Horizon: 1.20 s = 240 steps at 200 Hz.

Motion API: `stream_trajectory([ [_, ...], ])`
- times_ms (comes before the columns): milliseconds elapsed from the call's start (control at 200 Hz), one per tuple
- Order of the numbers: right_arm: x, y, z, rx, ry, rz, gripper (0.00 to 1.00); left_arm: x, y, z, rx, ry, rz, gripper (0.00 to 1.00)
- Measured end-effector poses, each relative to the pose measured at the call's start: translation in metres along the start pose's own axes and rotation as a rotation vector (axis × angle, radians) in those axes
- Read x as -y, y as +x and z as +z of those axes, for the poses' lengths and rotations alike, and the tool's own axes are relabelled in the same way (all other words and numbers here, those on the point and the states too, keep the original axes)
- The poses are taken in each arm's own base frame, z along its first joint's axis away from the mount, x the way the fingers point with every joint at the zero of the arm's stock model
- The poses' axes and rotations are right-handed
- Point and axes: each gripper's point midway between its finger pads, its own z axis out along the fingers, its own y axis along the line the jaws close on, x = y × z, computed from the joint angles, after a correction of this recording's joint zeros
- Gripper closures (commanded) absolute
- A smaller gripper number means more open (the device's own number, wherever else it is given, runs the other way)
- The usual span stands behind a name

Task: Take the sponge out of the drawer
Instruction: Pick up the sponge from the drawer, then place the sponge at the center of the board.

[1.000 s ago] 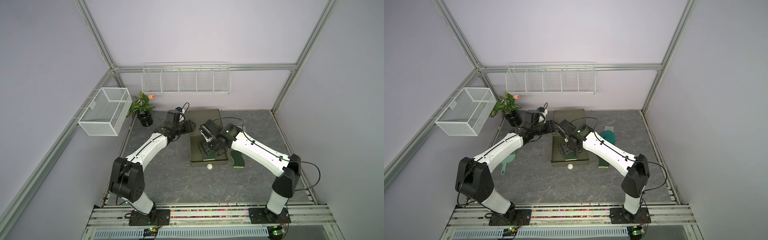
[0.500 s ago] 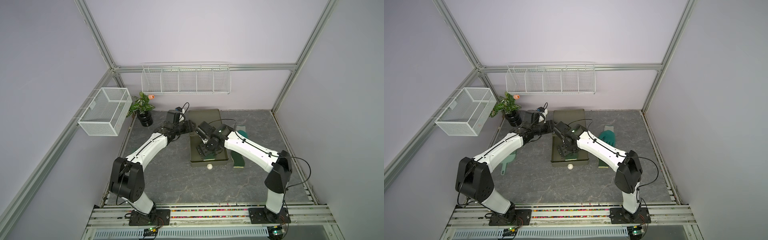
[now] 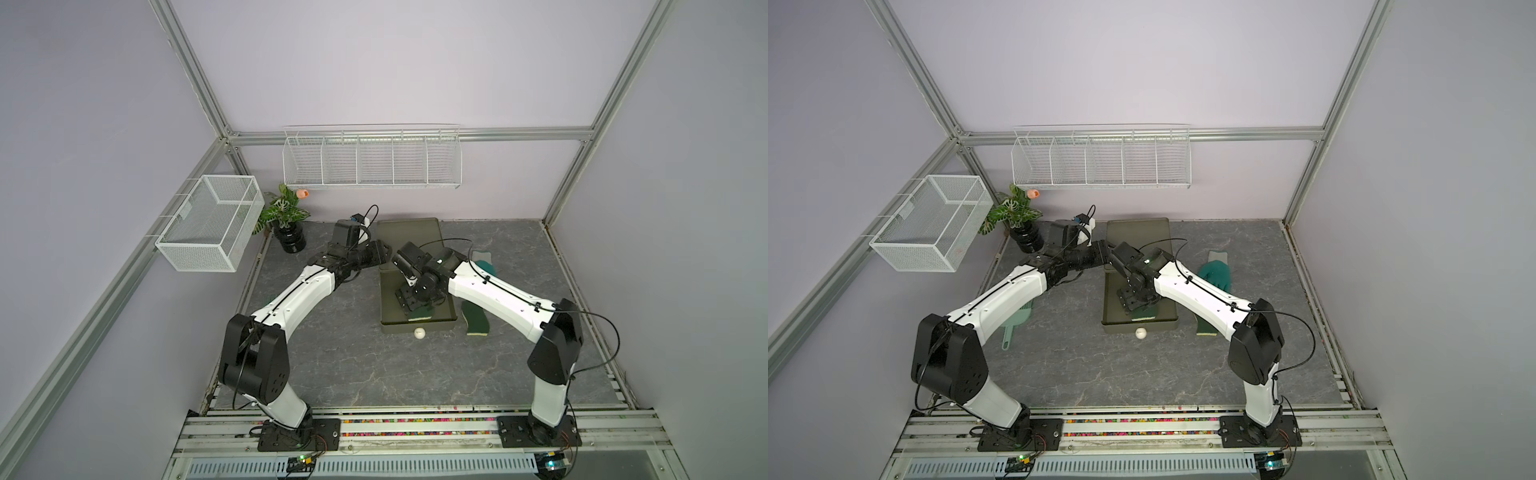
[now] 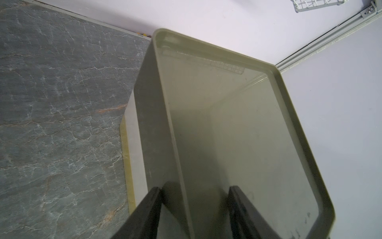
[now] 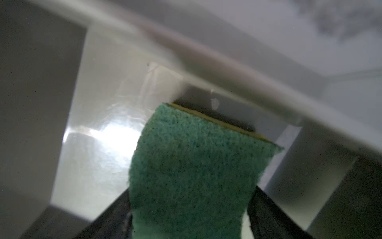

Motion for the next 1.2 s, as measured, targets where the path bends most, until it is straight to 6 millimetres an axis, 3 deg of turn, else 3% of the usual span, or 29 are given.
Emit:
stream_trajectory([
  [295, 0.003, -0.001, -0.003, 0.012, 0.012, 0.004, 0.33, 0.000, 0.000, 0.000, 0.000, 0.000, 0.000, 0.44],
  [460, 0.008, -0.006, -0.016, 0.052, 0.021, 0.009, 0.35, 0.000, 0.000, 0.000, 0.000, 0.000, 0.000, 0.45],
  [630, 0.015, -0.015, -0.049, 0.138, 0.015, 0.023, 0.36, 0.000, 0.000, 0.000, 0.000, 0.000, 0.000, 0.45],
  [820, 0.026, -0.016, -0.099, 0.252, -0.003, 0.039, 0.37, 0.000, 0.000, 0.000, 0.000, 0.000, 0.000, 0.44],
  [1015, 0.049, 0.016, -0.137, 0.316, -0.003, 0.055, 0.36, 0.000, 0.000, 0.001, 0.000, -0.001, -0.001, 0.44],
  [1200, 0.072, 0.070, -0.130, 0.261, 0.031, 0.071, 0.35, 0.000, 0.000, 0.000, 0.000, -0.001, -0.001, 0.44],
])
